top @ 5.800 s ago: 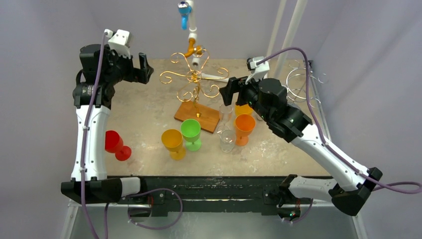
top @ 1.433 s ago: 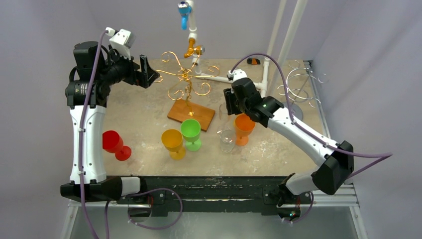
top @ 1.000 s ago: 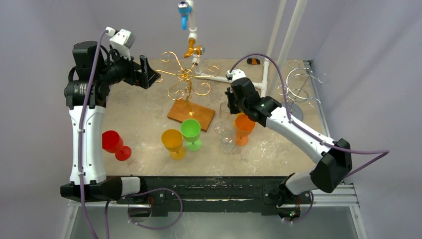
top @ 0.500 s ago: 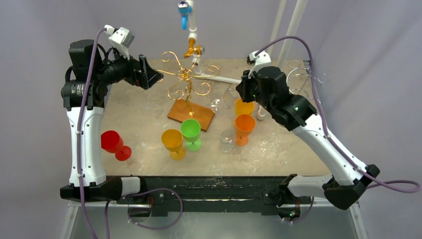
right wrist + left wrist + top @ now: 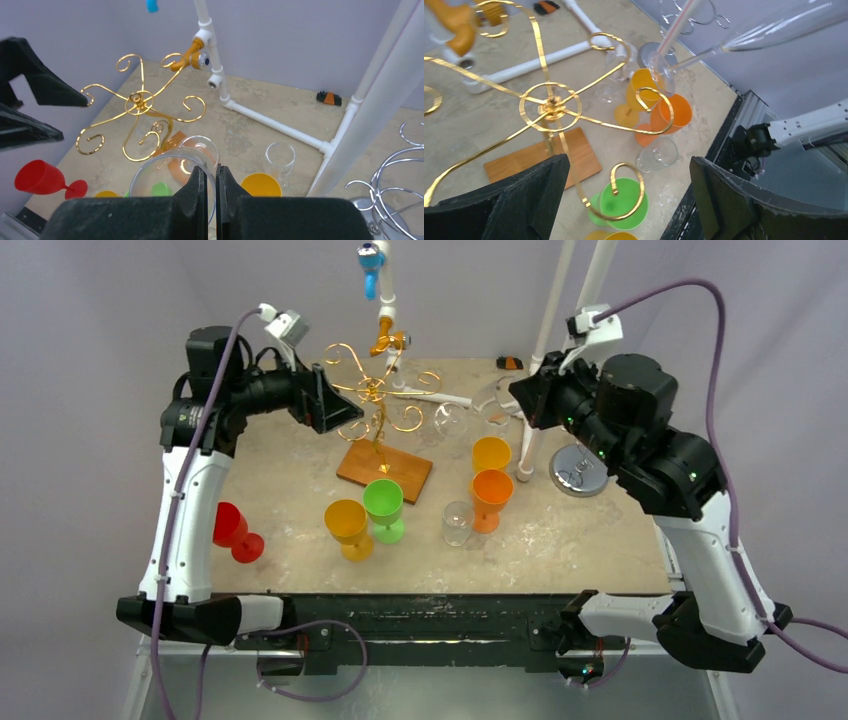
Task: Place the wine glass upside down on the wine glass rack
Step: Turn the wine glass upside down at the wine rack.
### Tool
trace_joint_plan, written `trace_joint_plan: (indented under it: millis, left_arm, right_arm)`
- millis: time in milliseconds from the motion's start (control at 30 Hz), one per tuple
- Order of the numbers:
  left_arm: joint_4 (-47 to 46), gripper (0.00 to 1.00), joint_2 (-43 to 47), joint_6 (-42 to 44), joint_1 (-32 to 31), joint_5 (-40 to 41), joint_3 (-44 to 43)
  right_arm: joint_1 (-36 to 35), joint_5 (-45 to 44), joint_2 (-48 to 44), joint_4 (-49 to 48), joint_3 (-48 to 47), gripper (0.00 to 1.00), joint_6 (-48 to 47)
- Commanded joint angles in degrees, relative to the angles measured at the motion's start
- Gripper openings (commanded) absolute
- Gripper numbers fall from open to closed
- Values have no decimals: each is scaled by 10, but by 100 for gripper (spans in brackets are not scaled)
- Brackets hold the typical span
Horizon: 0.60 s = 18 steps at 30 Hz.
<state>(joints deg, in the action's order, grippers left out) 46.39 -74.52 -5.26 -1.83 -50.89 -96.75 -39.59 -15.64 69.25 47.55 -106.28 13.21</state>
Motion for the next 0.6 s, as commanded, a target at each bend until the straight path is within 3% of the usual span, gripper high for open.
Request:
trace_joint_plan:
  millis: [0, 267, 567]
  left_arm:
    - [-46, 100, -3, -43, -91, 26, -11]
    - [0, 100, -83, -20, -169, 57, -102]
    - [-12, 100, -156, -29, -204, 47, -147]
  right_arm:
    - [2, -5, -16, 31, -83, 0, -9]
    - [2, 31, 7, 10, -147, 0, -1]
    - [2, 85, -15, -116, -91, 0, 39]
